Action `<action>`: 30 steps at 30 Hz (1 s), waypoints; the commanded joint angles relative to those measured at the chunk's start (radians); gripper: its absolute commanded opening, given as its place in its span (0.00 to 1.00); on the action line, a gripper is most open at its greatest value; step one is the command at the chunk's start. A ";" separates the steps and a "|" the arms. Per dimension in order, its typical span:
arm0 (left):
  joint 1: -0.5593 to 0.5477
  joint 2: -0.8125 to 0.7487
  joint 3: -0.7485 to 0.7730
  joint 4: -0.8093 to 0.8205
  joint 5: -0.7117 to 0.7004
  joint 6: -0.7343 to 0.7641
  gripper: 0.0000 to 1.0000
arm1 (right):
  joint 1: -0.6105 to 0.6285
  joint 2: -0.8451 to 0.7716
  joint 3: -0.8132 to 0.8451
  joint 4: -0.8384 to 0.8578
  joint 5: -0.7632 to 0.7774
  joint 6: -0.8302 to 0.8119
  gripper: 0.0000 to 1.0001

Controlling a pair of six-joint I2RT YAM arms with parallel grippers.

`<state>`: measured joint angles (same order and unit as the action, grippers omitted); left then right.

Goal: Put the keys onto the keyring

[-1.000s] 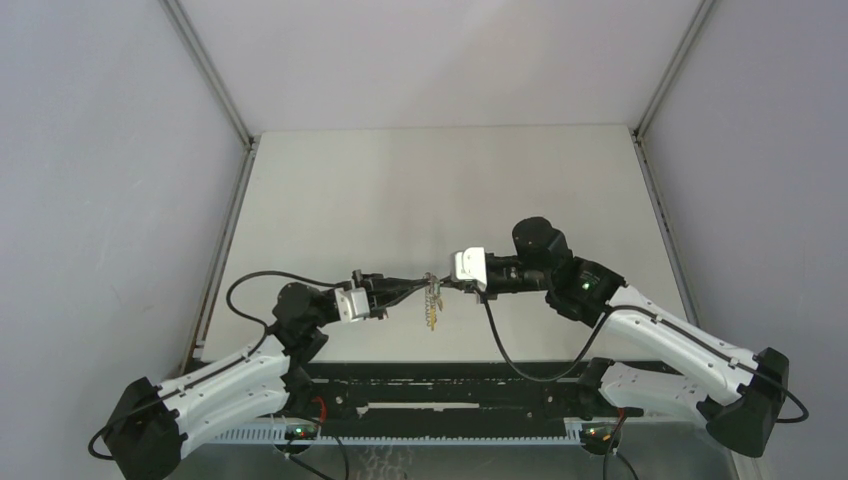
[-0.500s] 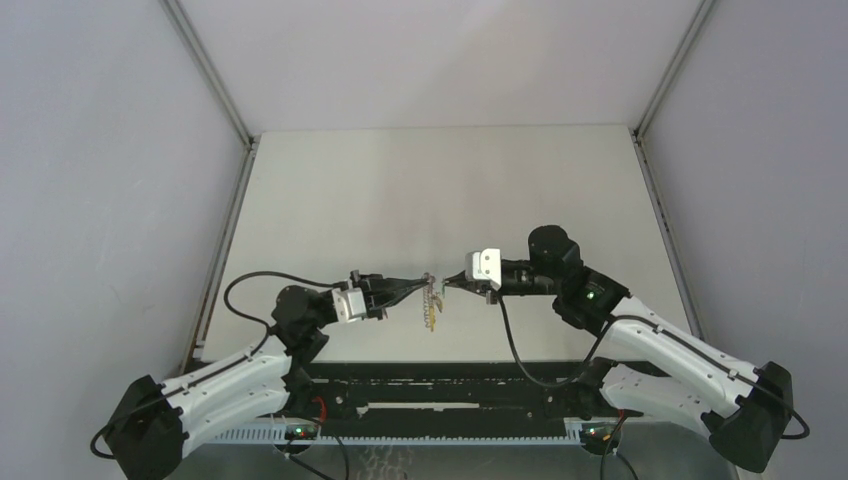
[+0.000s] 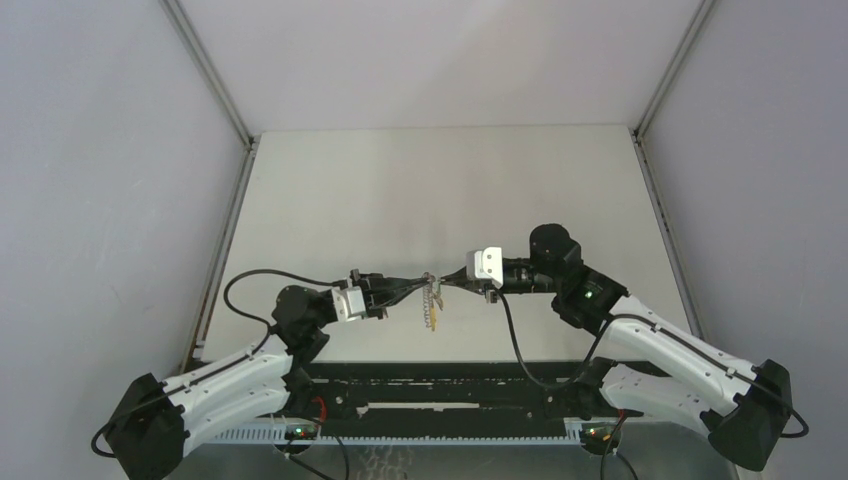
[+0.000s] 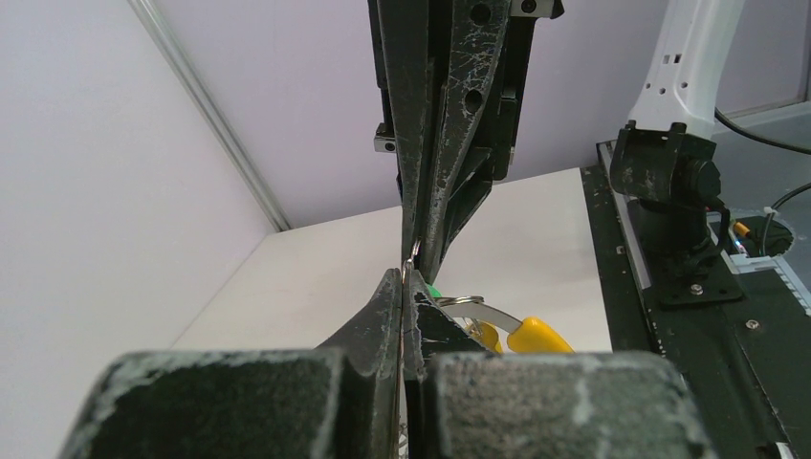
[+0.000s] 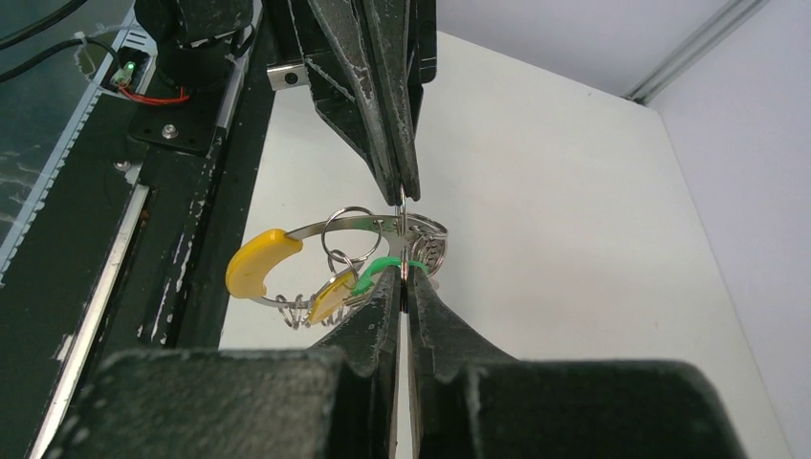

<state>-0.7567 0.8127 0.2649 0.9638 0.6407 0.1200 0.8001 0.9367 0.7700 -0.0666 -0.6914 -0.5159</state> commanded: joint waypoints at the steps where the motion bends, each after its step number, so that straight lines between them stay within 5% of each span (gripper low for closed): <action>1: 0.005 -0.004 -0.017 0.064 0.011 -0.015 0.00 | -0.001 0.000 0.007 0.048 -0.030 0.013 0.00; 30: 0.005 0.004 -0.007 0.064 0.035 -0.025 0.00 | 0.005 0.016 0.026 0.022 -0.045 -0.017 0.00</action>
<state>-0.7559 0.8177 0.2649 0.9642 0.6613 0.1135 0.8009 0.9516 0.7700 -0.0570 -0.7136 -0.5205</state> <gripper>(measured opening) 0.005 0.006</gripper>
